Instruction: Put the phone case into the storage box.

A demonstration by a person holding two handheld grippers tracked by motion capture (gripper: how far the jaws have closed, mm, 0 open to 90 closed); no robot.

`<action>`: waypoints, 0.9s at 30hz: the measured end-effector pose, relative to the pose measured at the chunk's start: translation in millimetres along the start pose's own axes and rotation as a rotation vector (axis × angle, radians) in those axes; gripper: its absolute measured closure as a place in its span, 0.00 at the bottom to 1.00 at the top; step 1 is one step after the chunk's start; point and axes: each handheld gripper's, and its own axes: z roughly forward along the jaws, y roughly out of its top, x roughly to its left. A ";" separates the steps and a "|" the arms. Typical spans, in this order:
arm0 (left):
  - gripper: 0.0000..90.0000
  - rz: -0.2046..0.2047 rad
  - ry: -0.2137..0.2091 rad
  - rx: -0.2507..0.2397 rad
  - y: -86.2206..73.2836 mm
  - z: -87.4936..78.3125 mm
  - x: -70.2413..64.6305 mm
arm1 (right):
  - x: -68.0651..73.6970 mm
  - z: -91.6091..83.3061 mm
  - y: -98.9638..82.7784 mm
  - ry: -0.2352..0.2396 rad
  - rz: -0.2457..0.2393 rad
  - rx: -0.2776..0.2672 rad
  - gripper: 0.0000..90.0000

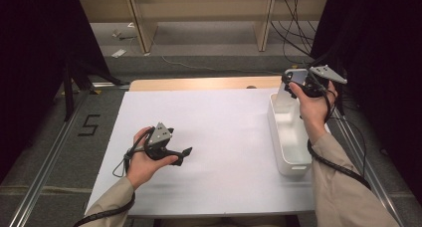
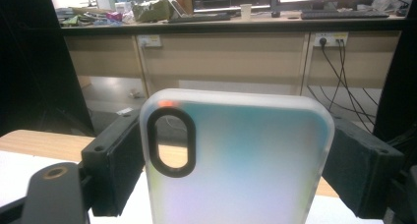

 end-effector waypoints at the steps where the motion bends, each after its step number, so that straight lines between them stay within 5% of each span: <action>1: 0.06 0.000 0.000 0.000 -0.1 0.0 0.0 | 0.0 0.4 -0.1 0.000 0.000 0.001 0.20; 27: 0.06 0.000 0.001 0.000 0.1 0.1 -0.1 | -2.1 9.8 -4.5 -0.013 -0.008 0.017 0.20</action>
